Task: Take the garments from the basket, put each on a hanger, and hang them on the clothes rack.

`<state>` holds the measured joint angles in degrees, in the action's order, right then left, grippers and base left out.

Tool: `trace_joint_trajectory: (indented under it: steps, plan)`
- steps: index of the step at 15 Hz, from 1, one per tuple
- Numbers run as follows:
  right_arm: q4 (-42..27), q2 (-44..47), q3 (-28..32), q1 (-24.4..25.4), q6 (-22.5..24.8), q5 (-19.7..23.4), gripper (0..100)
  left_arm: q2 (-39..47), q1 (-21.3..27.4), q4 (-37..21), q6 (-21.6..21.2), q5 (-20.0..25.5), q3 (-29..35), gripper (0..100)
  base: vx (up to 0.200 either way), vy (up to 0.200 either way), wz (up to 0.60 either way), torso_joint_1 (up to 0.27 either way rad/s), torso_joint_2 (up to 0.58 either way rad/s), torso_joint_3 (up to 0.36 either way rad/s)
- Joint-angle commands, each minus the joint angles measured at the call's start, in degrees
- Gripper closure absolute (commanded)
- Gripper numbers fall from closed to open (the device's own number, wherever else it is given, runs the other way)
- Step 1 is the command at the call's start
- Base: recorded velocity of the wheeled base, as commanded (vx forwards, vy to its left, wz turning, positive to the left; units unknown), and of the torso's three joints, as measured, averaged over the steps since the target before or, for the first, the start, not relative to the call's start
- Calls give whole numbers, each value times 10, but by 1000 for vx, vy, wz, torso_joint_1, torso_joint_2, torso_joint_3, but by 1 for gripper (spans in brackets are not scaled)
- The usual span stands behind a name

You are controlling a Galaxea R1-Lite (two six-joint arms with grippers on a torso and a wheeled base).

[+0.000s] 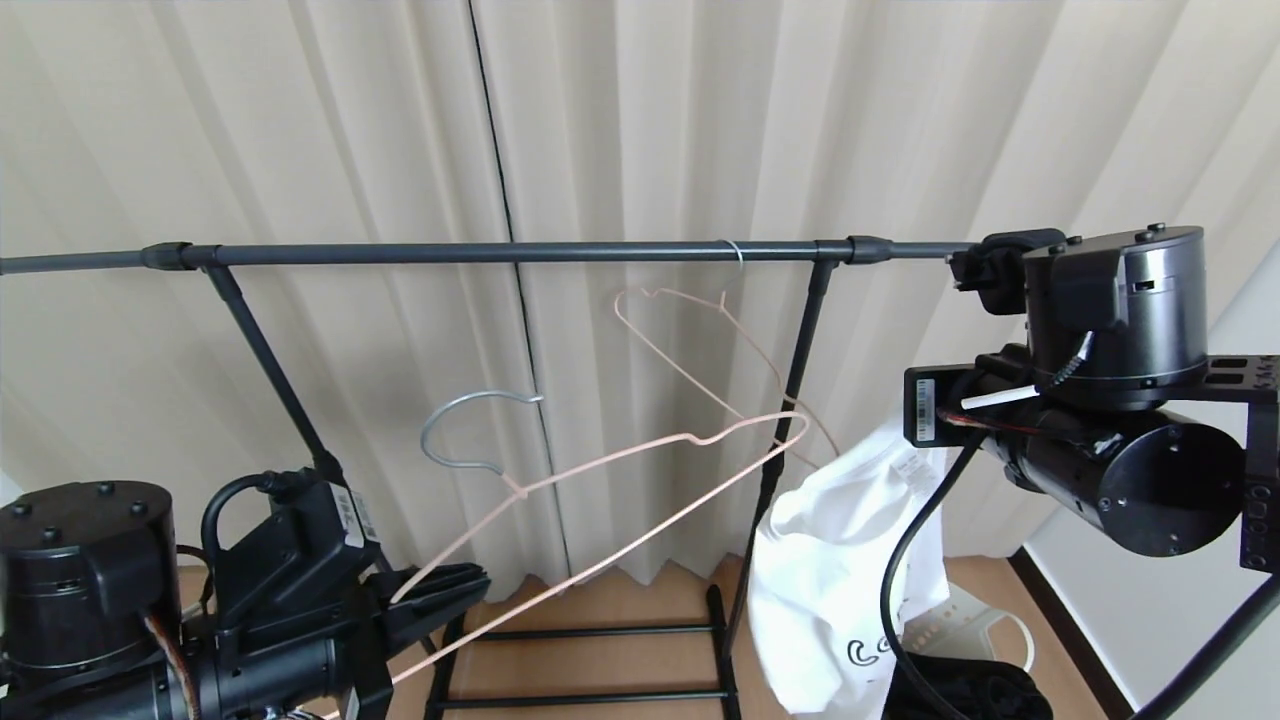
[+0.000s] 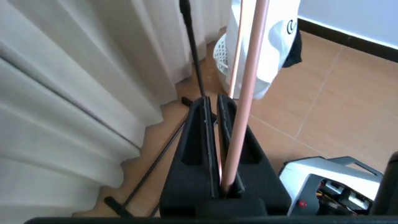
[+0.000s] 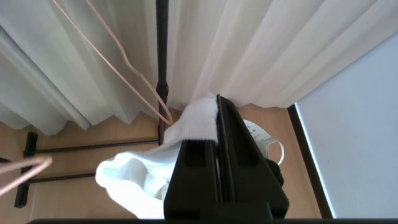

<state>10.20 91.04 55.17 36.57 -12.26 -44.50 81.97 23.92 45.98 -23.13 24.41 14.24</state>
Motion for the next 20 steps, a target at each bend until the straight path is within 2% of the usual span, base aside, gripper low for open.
trace_joint_trajectory:
  steps: [1, 3, 6, 10, 11, 12, 20]
  plan:
    - [0, 8, 2, -2, 0, 0, 100, 11, 29, 0, 3, 1, 0, 100, 0, 0, 0, 0, 0, 0]
    - [1, 10, 2, -1, -1, 0, 100, 30, 59, 1, 8, -1, 16, 100, 0, 0, 0, 0, 0, 0]
    - [1, 16, 2, -1, -2, -1, 100, 75, 99, 1, 47, -16, 58, 100, 0, 0, 0, 0, 0, 0]
    - [1, 16, -1, 3, -3, -2, 100, 128, 140, 3, 99, -93, 104, 100, 0, 0, 0, 0, 0, 0]
    - [1, 16, -1, 3, -3, -2, 100, 128, 140, 3, 99, -93, 104, 100, 0, 0, 0, 0, 0, 0]
    - [1, 17, -2, 12, -3, -2, 100, 137, 152, 3, 123, -109, 122, 100, 0, 0, 0, 0, 0, 0]
    - [29, 27, 2, 4, 0, -16, 100, 96, 168, 4, 125, -105, 79, 100, 0, 0, 0, 0, 0, 0]
